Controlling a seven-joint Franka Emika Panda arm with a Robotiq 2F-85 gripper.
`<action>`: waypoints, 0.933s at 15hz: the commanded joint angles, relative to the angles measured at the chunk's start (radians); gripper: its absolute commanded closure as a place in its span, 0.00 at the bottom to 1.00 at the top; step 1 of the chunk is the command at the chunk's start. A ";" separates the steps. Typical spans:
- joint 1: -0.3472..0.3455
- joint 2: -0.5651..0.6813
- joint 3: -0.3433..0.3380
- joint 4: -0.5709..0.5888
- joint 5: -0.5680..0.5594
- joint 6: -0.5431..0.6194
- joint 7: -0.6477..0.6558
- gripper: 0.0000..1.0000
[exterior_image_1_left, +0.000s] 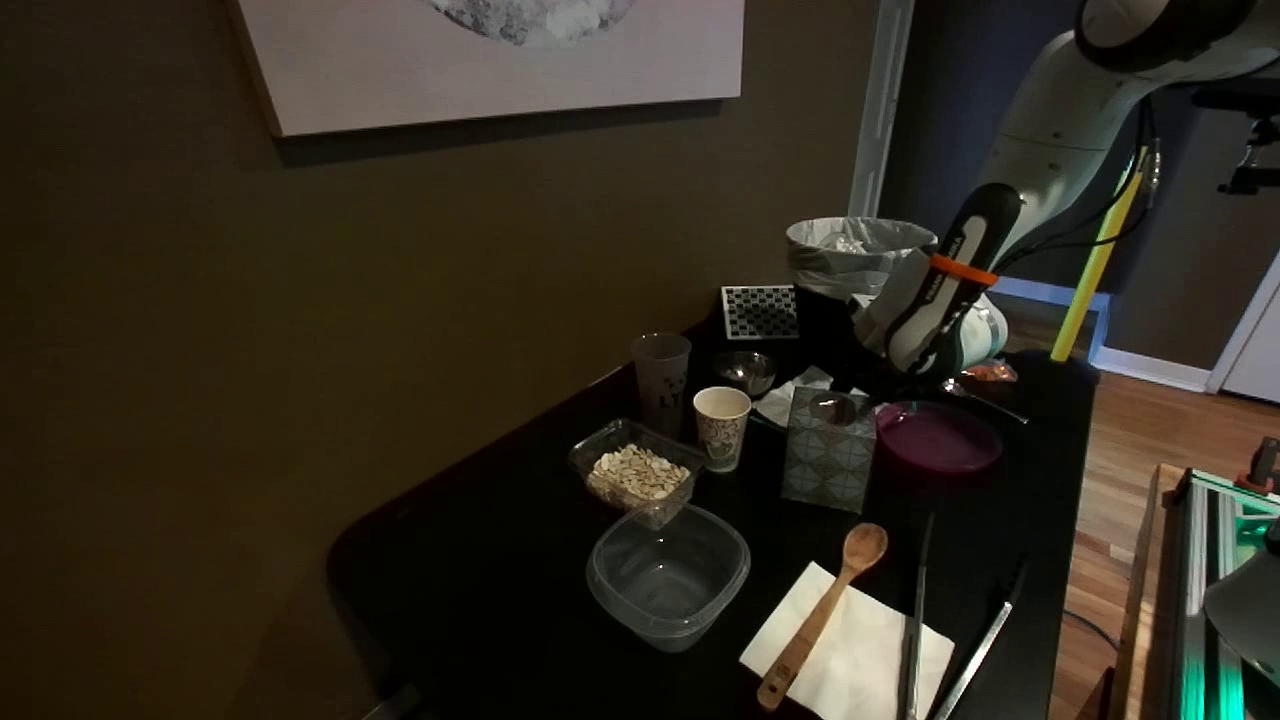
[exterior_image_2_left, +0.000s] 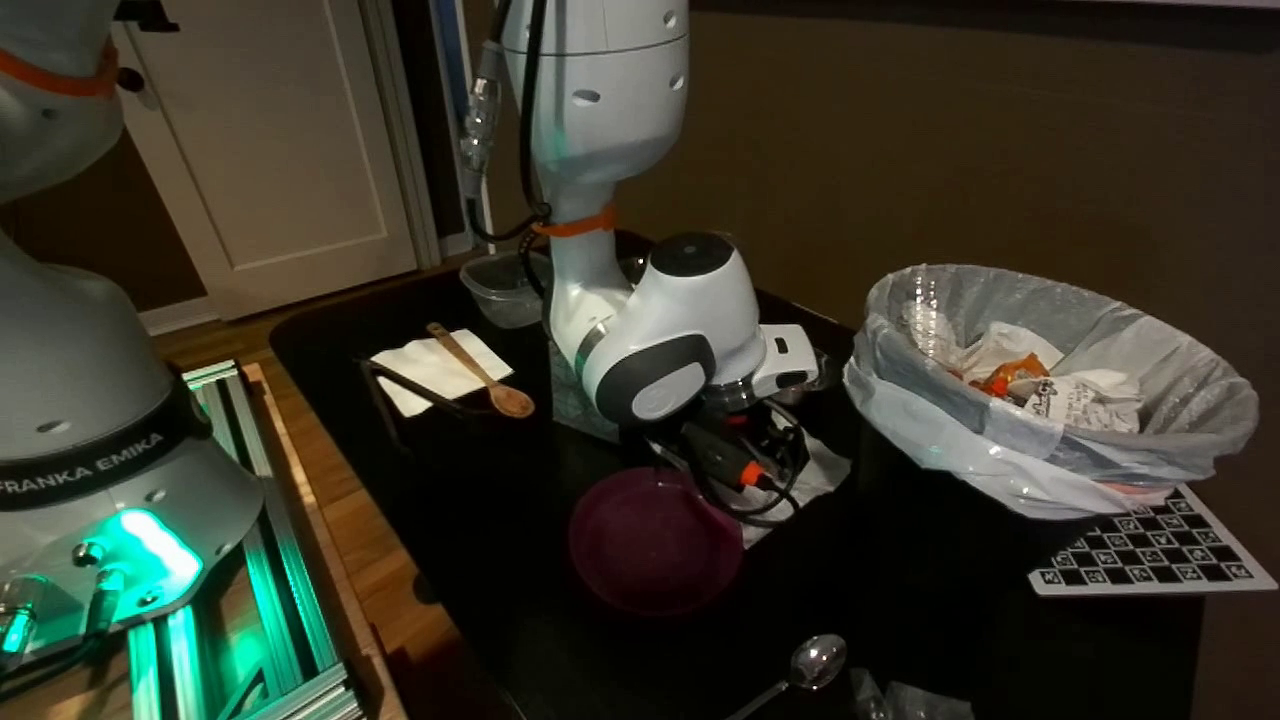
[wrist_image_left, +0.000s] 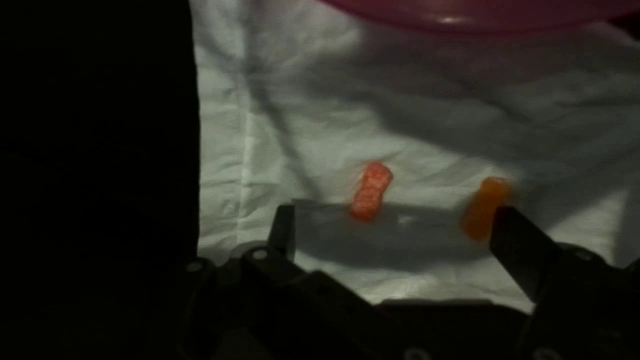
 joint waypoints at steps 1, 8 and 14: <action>-0.028 -0.014 0.022 -0.002 -0.044 0.020 0.065 0.00; -0.016 -0.022 0.010 0.015 -0.033 0.028 0.102 0.00; 0.019 0.015 -0.013 0.067 0.014 0.034 0.168 0.00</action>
